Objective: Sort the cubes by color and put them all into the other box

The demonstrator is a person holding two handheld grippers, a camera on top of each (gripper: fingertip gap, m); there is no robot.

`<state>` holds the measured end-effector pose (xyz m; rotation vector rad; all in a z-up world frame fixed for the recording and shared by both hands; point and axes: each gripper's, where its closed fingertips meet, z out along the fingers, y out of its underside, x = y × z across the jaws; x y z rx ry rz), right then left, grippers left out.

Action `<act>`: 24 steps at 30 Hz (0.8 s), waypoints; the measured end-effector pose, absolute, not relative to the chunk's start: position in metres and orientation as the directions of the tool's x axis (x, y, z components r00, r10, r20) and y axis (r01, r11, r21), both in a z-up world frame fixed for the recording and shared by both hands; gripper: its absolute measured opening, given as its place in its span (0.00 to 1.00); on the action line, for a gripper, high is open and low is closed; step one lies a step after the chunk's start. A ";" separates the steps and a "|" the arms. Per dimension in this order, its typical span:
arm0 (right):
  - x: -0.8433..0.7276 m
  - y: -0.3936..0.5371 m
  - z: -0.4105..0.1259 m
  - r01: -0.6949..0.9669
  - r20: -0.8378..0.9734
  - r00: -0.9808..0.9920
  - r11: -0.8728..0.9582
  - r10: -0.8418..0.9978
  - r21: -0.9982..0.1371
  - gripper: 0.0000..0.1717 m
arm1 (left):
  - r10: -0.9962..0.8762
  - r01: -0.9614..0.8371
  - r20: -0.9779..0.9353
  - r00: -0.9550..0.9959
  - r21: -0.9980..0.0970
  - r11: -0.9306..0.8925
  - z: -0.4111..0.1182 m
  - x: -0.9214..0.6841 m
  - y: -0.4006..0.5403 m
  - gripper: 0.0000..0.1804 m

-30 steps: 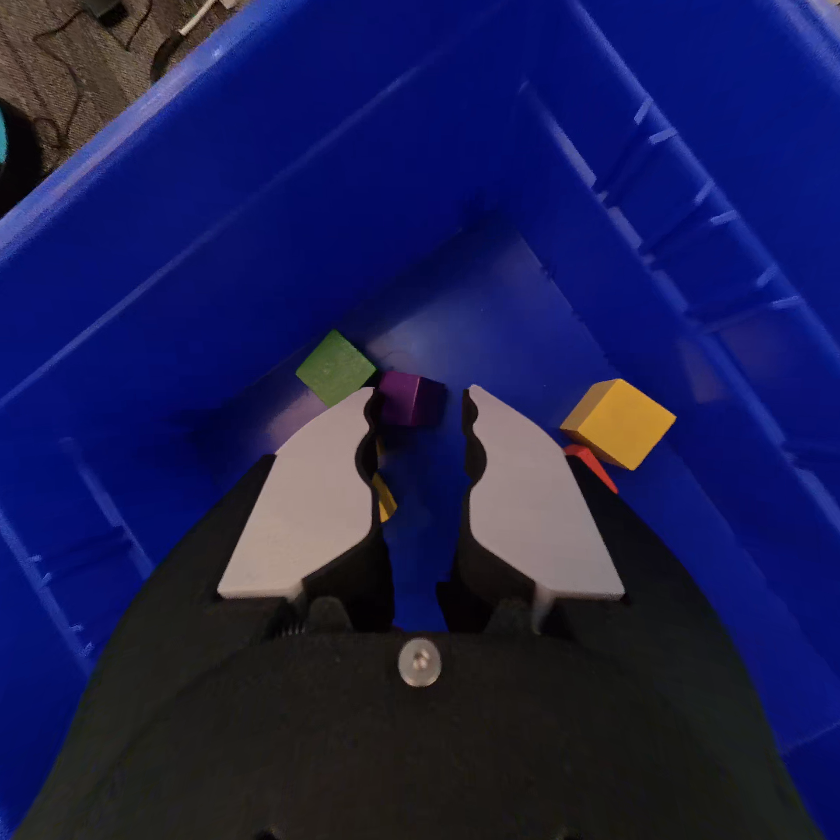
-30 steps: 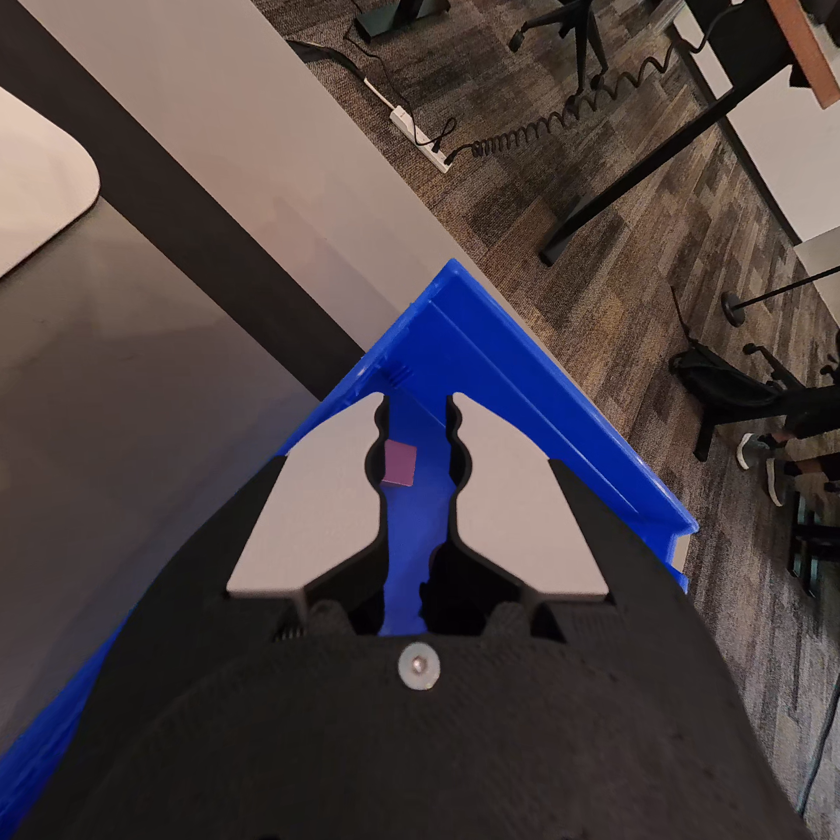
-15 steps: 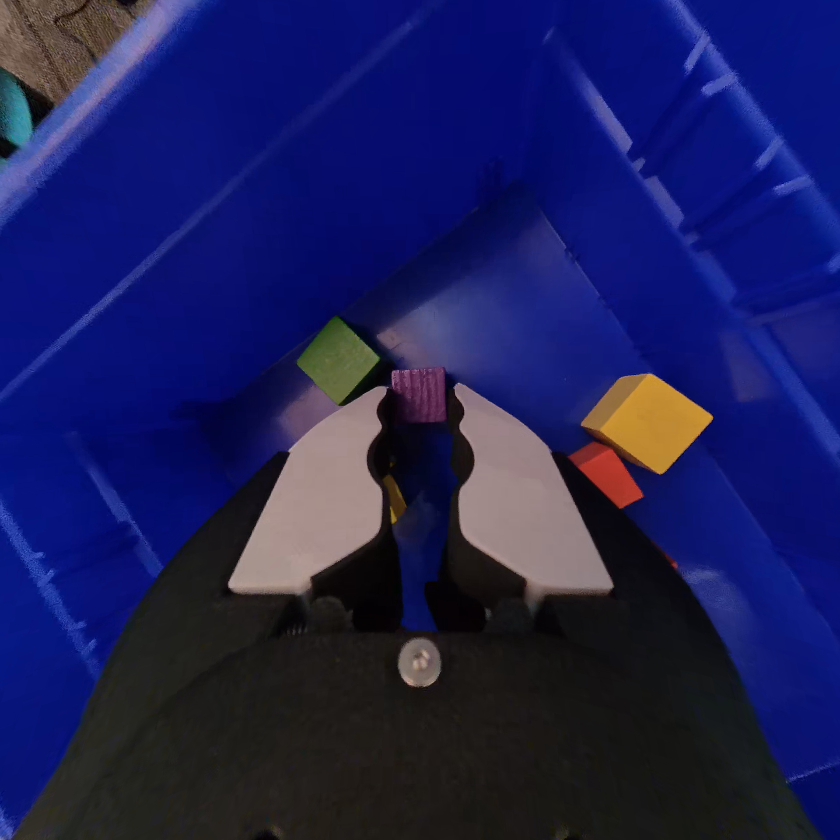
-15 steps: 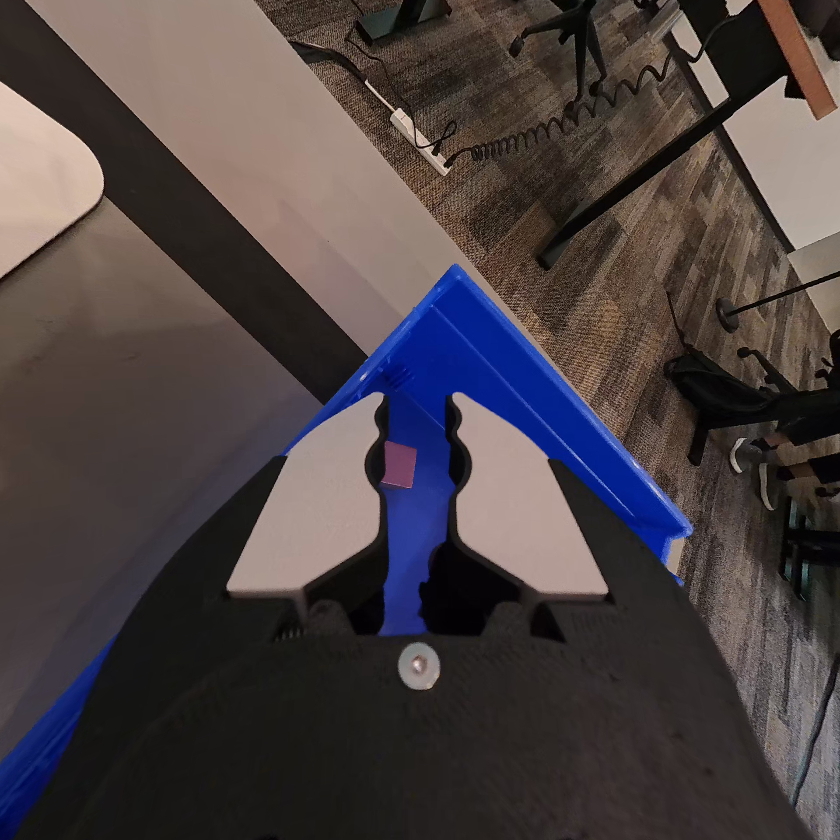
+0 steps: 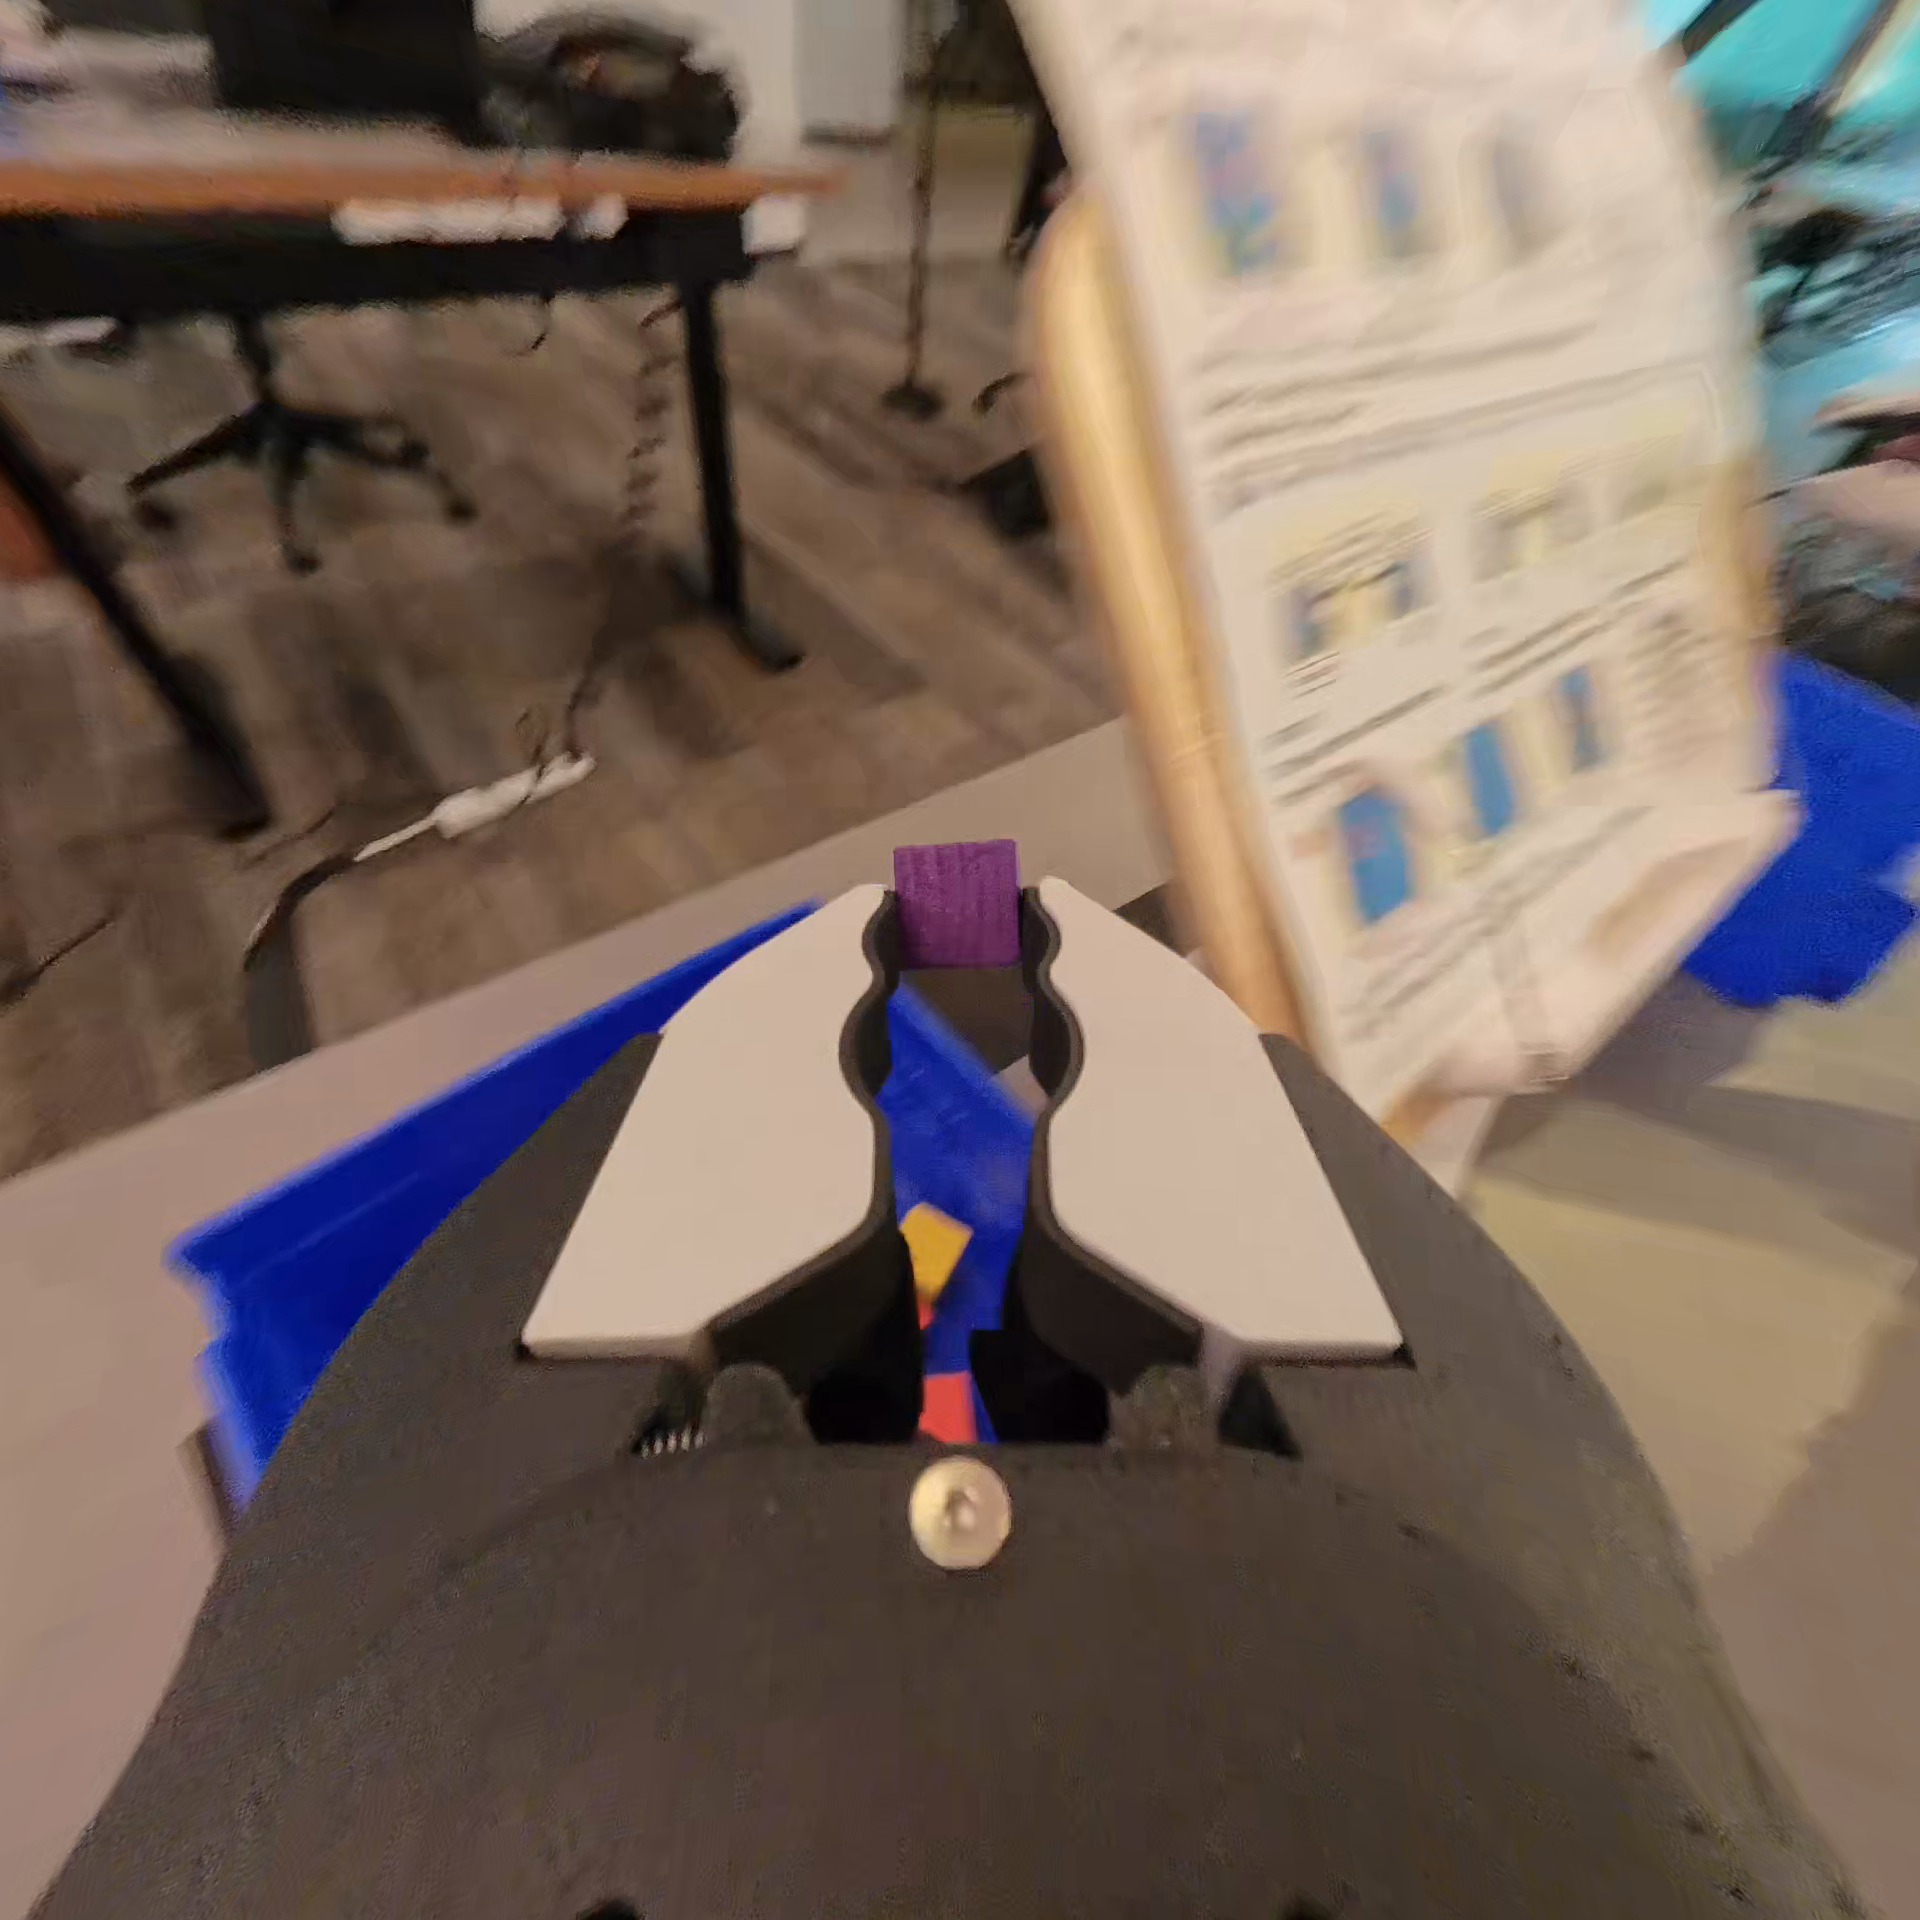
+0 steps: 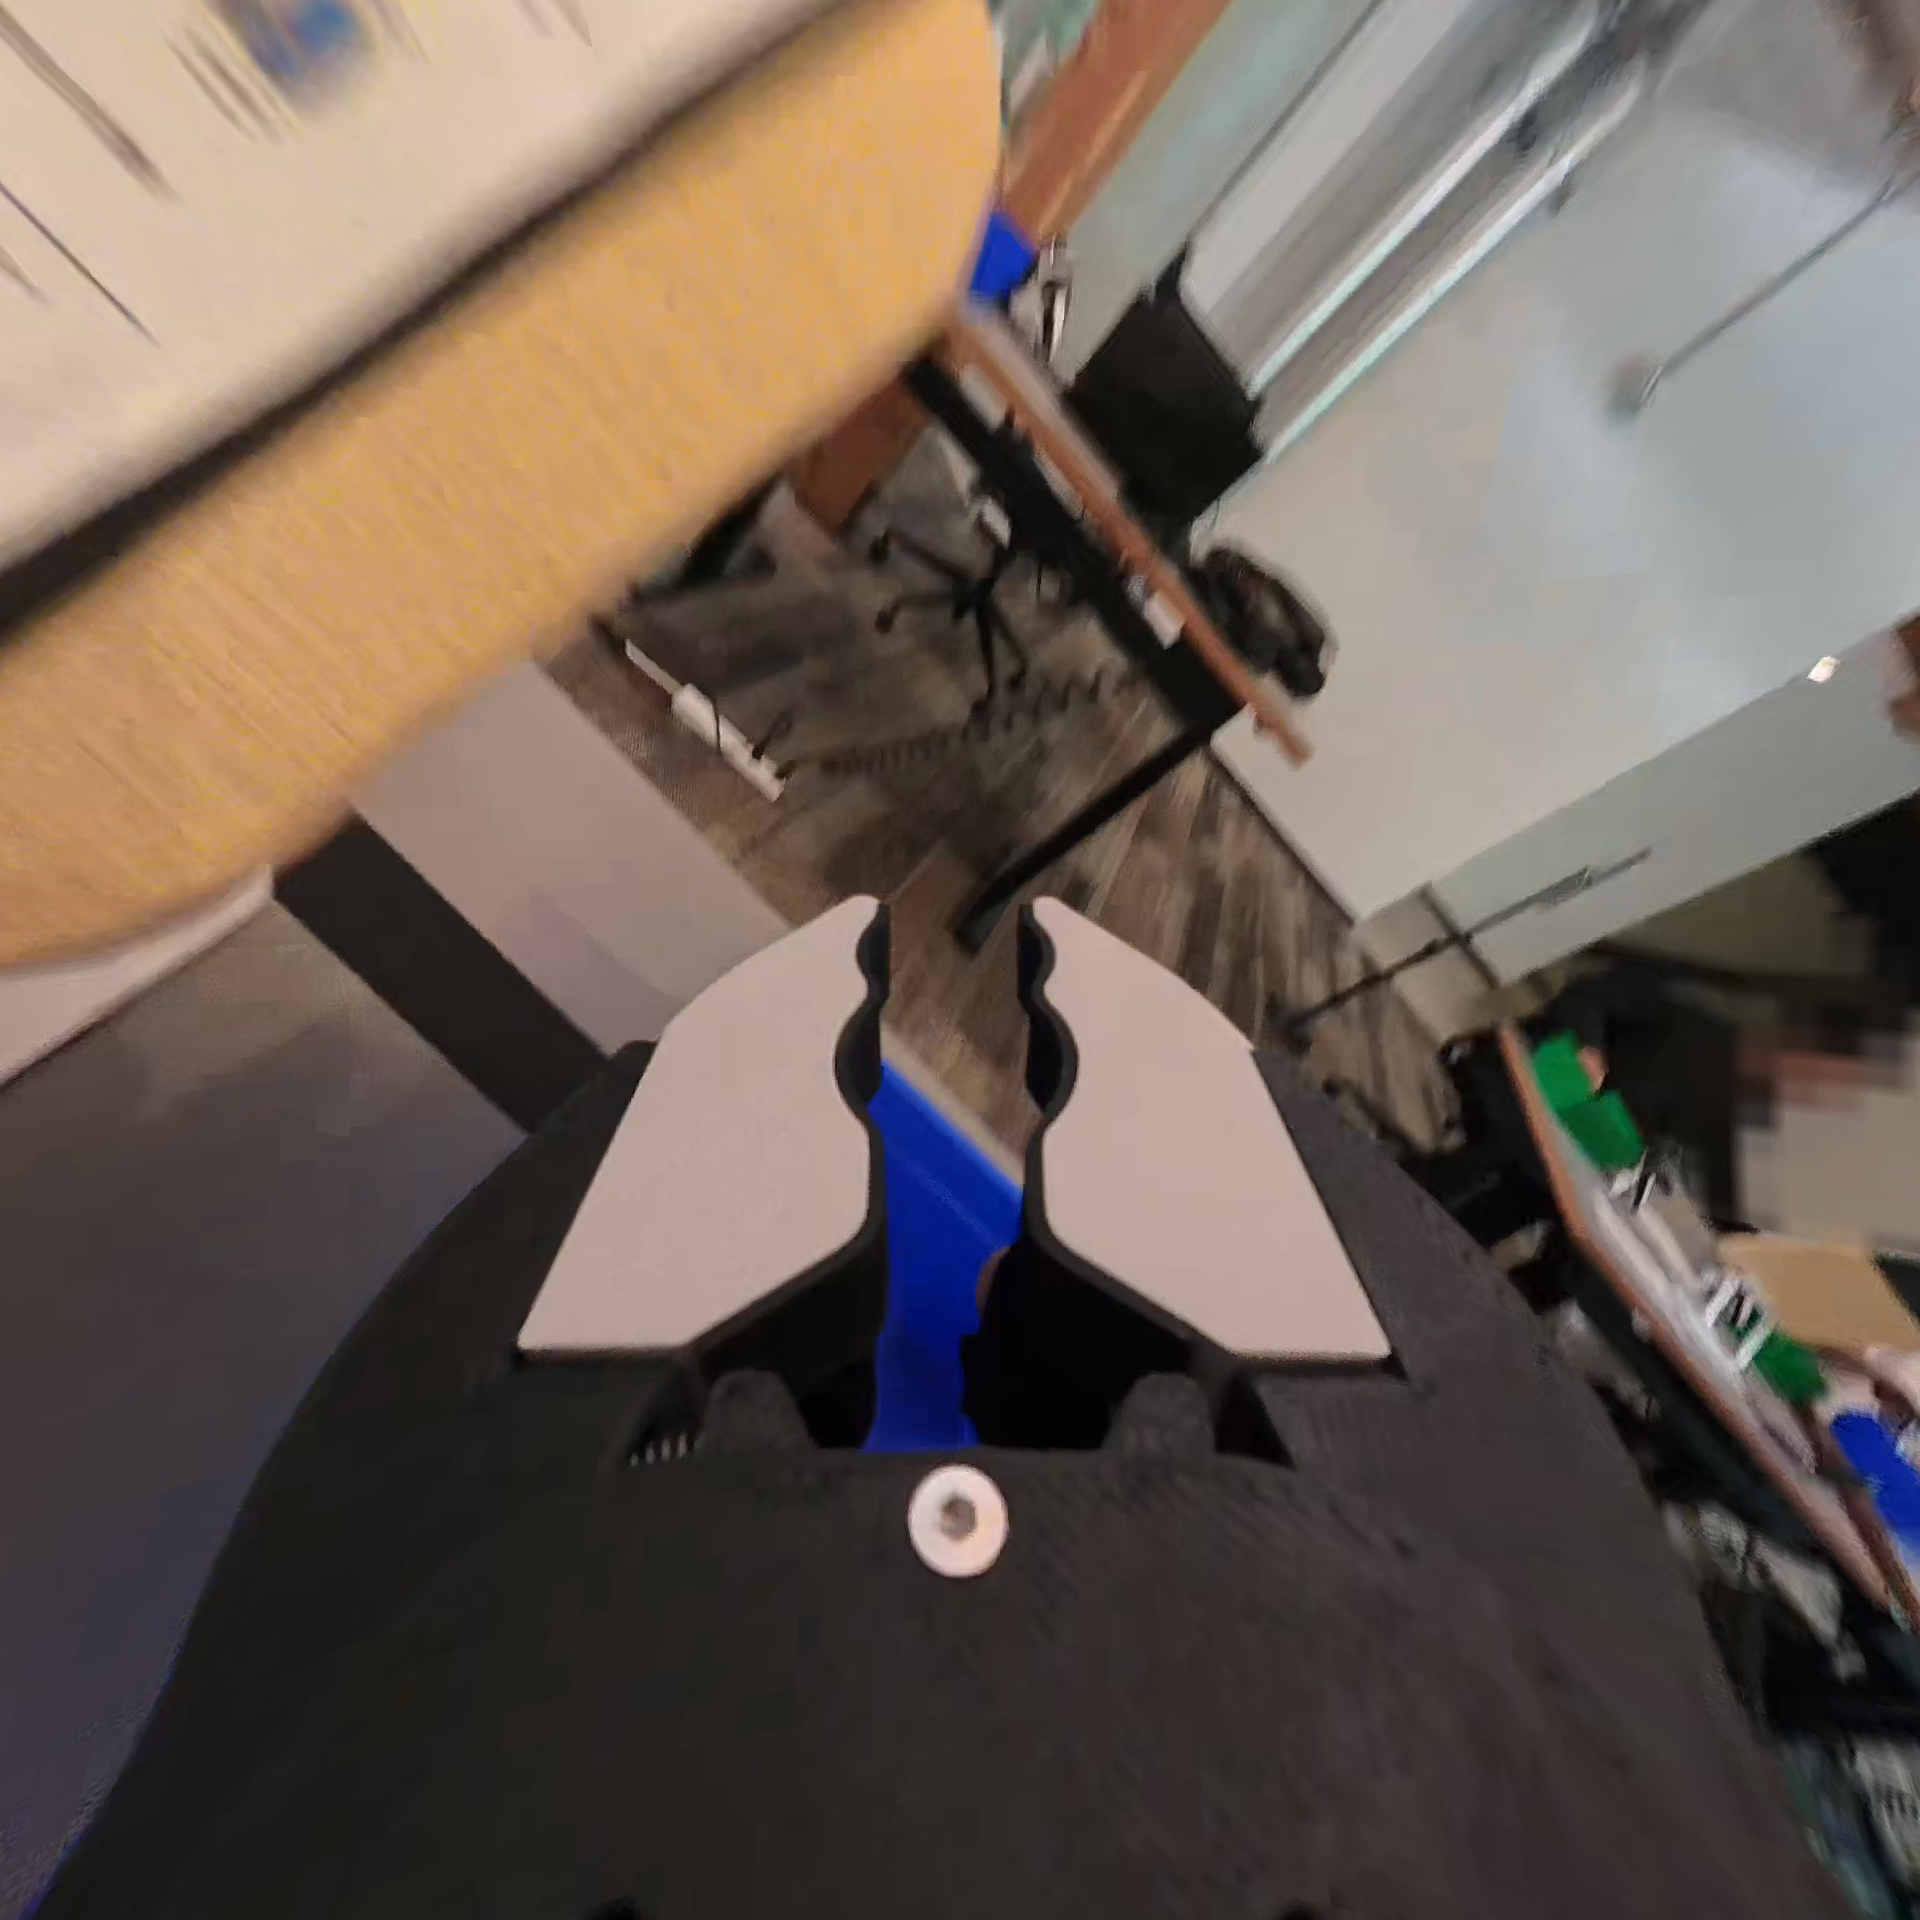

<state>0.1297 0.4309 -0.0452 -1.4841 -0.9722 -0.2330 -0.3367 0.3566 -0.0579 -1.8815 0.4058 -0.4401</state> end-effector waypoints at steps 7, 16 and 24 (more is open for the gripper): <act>0.026 0.329 0.014 0.480 0.763 0.489 0.599 0.423 -0.640 0.16 | -0.797 -0.021 0.124 0.592 -0.985 -0.169 0.008 -0.206 0.302 0.12; -0.054 0.257 -0.010 0.367 0.868 0.340 0.799 0.362 -0.477 0.25 | -0.935 0.066 0.288 0.209 -0.958 -0.280 -0.012 -0.067 0.264 0.12; -0.063 0.259 -0.018 0.393 0.877 0.360 0.800 0.319 -0.453 0.22 | -0.936 0.071 0.328 0.129 -0.944 -0.321 -0.020 -0.043 0.253 0.12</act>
